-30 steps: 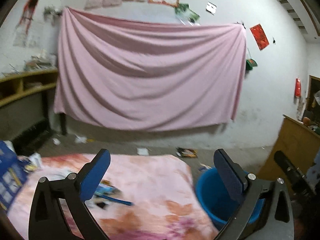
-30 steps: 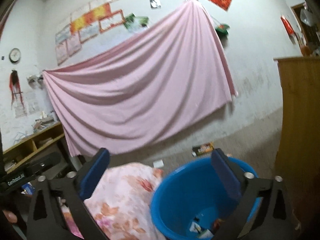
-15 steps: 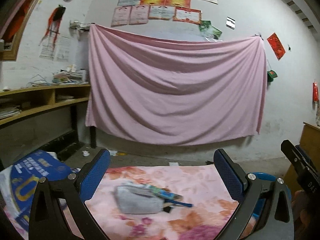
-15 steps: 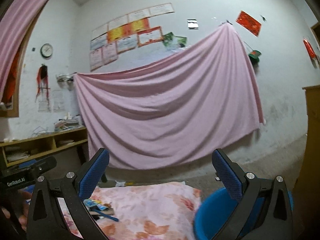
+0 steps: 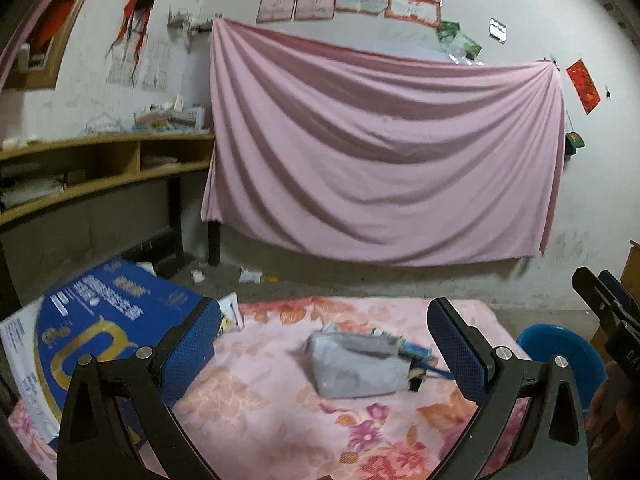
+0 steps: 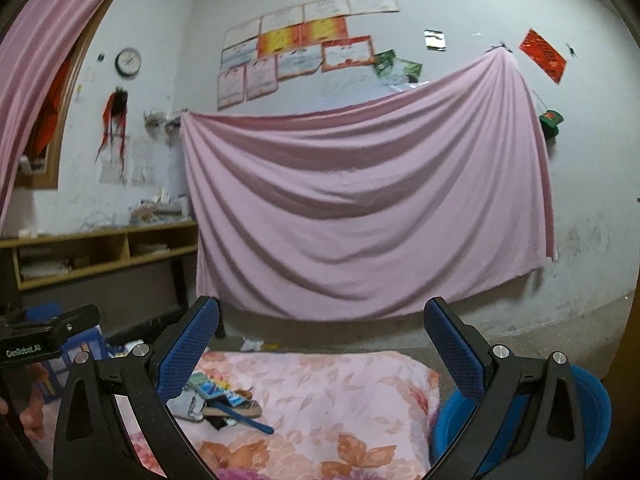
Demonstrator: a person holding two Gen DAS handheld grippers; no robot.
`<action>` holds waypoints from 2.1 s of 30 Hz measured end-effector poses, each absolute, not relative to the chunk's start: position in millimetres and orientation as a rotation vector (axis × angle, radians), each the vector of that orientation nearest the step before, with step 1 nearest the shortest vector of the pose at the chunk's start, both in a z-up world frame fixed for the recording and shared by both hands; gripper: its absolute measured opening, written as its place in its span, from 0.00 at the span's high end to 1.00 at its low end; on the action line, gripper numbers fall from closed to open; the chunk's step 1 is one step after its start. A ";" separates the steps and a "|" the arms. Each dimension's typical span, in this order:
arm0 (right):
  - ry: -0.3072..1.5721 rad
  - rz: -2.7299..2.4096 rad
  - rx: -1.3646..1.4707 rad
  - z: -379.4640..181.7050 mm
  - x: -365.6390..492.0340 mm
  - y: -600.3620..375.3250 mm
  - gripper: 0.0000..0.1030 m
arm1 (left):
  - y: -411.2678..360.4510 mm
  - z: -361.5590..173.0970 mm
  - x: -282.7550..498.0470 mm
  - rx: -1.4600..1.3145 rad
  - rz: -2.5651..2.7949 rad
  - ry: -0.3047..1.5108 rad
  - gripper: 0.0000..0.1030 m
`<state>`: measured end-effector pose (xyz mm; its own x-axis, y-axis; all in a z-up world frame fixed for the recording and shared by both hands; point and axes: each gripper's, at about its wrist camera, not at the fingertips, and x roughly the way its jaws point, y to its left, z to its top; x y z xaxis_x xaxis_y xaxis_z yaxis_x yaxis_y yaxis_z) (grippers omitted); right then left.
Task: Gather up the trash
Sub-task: 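Move both tools back over the bed, then grasp the green snack wrapper with the right tool while the left tool grasps the grey face mask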
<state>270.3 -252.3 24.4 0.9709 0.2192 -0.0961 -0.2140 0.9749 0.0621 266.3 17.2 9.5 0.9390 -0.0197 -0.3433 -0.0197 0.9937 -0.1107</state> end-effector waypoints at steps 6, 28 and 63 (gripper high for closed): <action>0.217 0.266 0.025 12.8 291.1 -235.0 0.00 | 22.5 -12.5 289.2 -0.117 -0.010 0.487 0.02; 0.730 0.595 0.067 -39.3 388.2 -174.9 0.34 | 40.0 -50.7 343.5 -0.299 -0.207 0.779 0.47; 0.793 0.655 -0.046 -50.5 377.1 -151.4 0.92 | 32.7 -46.4 331.8 -0.262 -0.305 0.716 0.99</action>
<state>377.1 -151.4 -50.5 0.5163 0.5284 -0.6739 -0.5621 0.8028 0.1988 331.8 32.7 -46.4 0.7141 -0.3604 -0.6002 0.1833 0.9237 -0.3365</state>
